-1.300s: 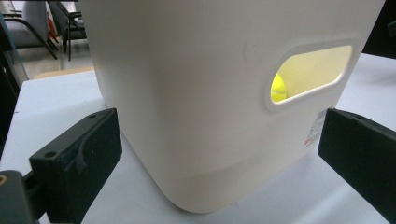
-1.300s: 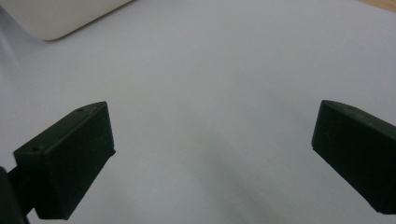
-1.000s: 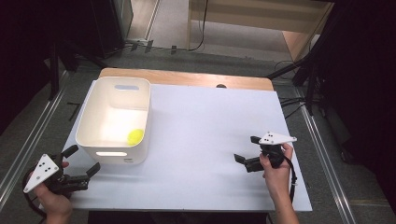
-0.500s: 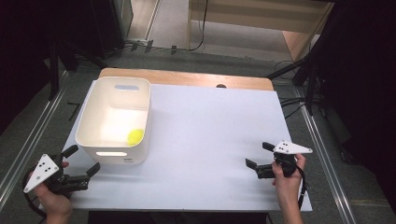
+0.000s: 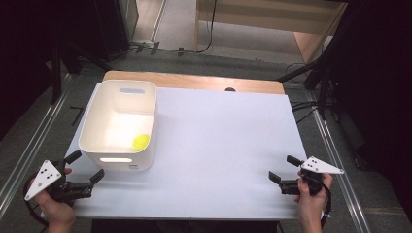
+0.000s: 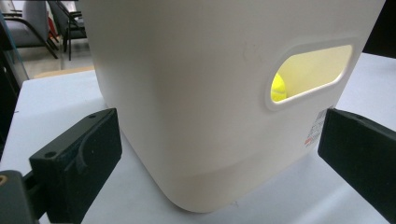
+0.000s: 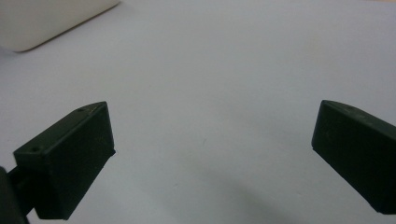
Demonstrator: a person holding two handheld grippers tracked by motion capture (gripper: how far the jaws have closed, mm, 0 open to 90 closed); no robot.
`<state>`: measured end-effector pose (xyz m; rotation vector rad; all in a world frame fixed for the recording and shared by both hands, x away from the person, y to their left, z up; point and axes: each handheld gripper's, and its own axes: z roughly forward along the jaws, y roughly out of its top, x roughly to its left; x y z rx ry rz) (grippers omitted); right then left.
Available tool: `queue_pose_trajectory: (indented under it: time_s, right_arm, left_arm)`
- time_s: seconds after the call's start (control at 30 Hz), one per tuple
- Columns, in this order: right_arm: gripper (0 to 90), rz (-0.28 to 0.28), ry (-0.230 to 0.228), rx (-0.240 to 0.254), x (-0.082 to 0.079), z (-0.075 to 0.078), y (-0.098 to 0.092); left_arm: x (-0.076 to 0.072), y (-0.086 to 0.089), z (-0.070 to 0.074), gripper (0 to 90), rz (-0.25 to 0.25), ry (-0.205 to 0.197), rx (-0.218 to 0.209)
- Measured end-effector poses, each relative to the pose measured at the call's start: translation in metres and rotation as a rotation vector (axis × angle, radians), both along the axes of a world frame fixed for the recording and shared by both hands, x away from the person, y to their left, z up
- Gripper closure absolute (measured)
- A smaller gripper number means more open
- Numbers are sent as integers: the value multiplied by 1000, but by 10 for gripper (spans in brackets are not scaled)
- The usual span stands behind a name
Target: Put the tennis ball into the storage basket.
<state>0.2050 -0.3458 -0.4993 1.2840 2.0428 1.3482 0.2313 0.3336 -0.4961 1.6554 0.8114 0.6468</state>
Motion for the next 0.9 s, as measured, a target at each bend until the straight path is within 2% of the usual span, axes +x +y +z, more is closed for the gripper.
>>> queue_pose_trajectory:
  time_s: [0.33, 0.53, 0.6, 0.9]
  right_arm:
    - [0, -46, -41, 32, -14, -9, -24]
    - [0, -70, -81, 86, -19, -12, -34]
    - [0, -73, -91, 90, -19, -13, -35]
    - [0, -79, -75, 101, -17, -17, -33]
  left_arm:
    - [0, 0, 0, 0, 4, 0, -8]
    - [0, 1, 0, 0, 2, -2, -9]
    - [0, 1, 0, 0, 3, -1, -9]
    - [0, 1, 0, 0, 4, 1, -8]
